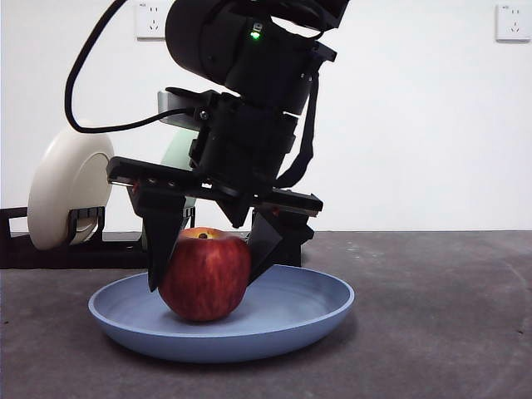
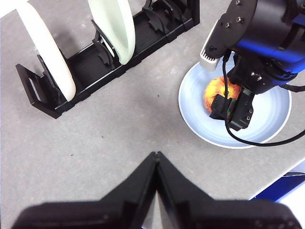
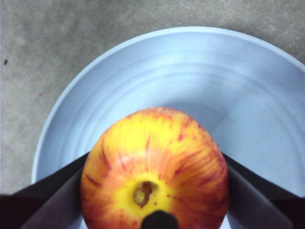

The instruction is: Take the blue plate from the plate rack,put the plate on the table,take the apple from the table,put the apple in the plate

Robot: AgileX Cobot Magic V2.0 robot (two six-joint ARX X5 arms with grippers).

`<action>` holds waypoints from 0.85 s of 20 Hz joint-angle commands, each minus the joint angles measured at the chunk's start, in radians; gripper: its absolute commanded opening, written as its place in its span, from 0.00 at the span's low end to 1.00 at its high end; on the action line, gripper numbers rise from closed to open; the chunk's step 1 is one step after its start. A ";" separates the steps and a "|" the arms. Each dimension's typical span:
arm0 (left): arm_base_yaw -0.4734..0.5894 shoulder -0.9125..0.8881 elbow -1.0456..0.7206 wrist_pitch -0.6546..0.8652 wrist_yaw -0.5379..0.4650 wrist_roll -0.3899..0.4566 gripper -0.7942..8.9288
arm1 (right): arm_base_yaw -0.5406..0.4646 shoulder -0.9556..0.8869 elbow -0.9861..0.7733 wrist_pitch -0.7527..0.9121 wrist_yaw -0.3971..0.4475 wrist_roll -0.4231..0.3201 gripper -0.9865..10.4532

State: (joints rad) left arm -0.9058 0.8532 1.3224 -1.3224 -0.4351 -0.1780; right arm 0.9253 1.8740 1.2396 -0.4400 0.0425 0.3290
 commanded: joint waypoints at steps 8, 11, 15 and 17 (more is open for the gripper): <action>0.004 0.039 0.002 0.027 -0.087 -0.013 0.08 | 0.012 -0.223 -0.014 -0.078 0.122 -0.046 0.53; 0.004 0.085 0.002 0.122 -0.090 0.011 0.08 | 0.011 -0.375 -0.014 -0.131 0.207 -0.072 0.53; 0.050 0.146 0.002 0.203 -0.089 0.066 0.08 | 0.010 -0.550 -0.014 -0.275 0.389 -0.072 0.52; 0.100 0.161 0.002 0.222 -0.079 0.104 0.07 | 0.010 -0.625 -0.014 -0.368 0.467 -0.058 0.42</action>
State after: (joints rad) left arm -0.8101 1.0130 1.3224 -1.1107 -0.5129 -0.1051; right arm 0.9348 1.2499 1.2320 -0.8055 0.5011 0.2638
